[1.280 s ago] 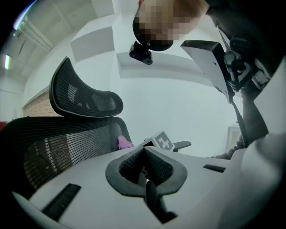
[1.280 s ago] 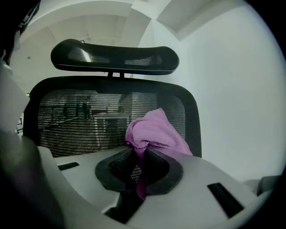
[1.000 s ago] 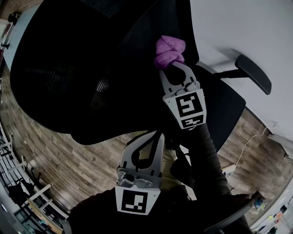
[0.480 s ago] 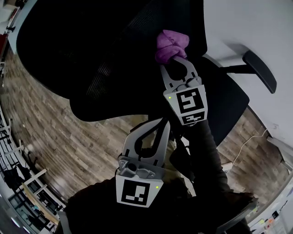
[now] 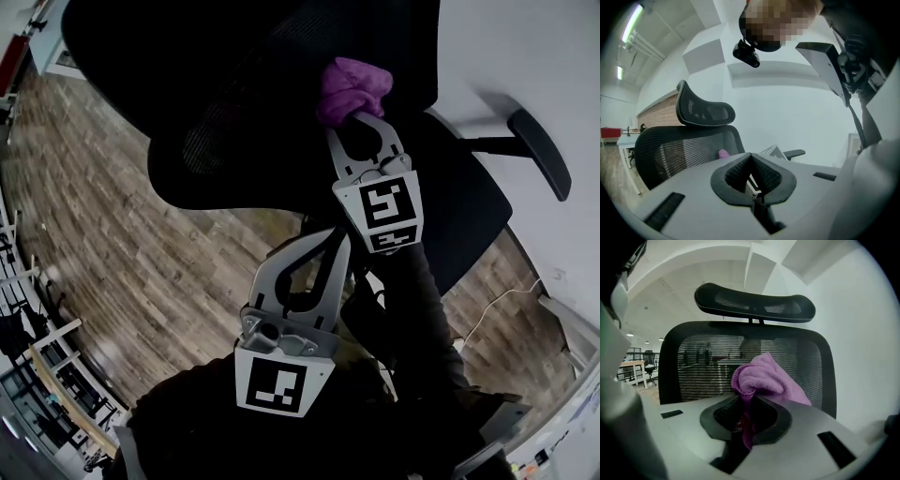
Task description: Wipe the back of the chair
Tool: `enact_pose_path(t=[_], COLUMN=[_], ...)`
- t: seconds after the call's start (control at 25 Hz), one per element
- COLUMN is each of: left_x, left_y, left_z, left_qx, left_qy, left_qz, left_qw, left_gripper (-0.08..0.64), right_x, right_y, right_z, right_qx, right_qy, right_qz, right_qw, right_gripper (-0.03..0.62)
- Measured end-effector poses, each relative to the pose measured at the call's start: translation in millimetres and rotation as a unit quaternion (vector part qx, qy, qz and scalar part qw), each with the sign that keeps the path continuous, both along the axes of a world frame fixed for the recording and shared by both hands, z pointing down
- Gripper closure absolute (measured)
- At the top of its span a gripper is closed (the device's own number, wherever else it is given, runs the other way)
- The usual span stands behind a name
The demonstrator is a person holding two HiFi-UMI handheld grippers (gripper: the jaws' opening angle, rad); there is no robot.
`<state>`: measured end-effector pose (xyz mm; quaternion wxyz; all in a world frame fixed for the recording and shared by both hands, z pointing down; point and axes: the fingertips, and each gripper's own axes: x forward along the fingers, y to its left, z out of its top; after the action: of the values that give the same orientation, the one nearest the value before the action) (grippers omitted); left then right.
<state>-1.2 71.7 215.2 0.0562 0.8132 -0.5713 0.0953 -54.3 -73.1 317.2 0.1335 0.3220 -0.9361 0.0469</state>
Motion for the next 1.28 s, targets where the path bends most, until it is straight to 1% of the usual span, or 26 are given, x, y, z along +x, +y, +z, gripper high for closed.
enact_pose_path(t=[0.2,0.32,0.4,0.64,1.08,1.28], left_x=[-31,-50,-60,-84,-94,-99], left_y=[-1,-7,-9,-3,15,27], left_z=[0,13,21,39,48,44], left_qx=[0.022,0.025,0.026,0.020,0.016,0.020], left_qy=[-0.004,-0.002,0.001,0.003,0.005,0.005], left_qz=[-0.062,-0.098,-0.113,-0.126,-0.131,-0.135], left_qw=[0.9978,0.9949,0.9933,0.9918,0.9912,0.9907], left_gripper=[0.551,0.551,0.551,0.551,0.551,0.551], right_x=[-5,-4,-2,-13,-32,-39], right_y=[6,3,2,17,49,64], right_z=[0,4,7,7,7,5], right_qx=[0.001,0.002,0.006,0.020,0.020,0.019], right_qy=[0.000,-0.003,-0.002,-0.004,-0.012,-0.012], right_qz=[-0.009,-0.006,-0.001,-0.002,-0.018,-0.025], right_qw=[1.000,1.000,1.000,1.000,1.000,0.999], right_gripper=[0.548,0.548,0.548,0.548,0.548,0.548])
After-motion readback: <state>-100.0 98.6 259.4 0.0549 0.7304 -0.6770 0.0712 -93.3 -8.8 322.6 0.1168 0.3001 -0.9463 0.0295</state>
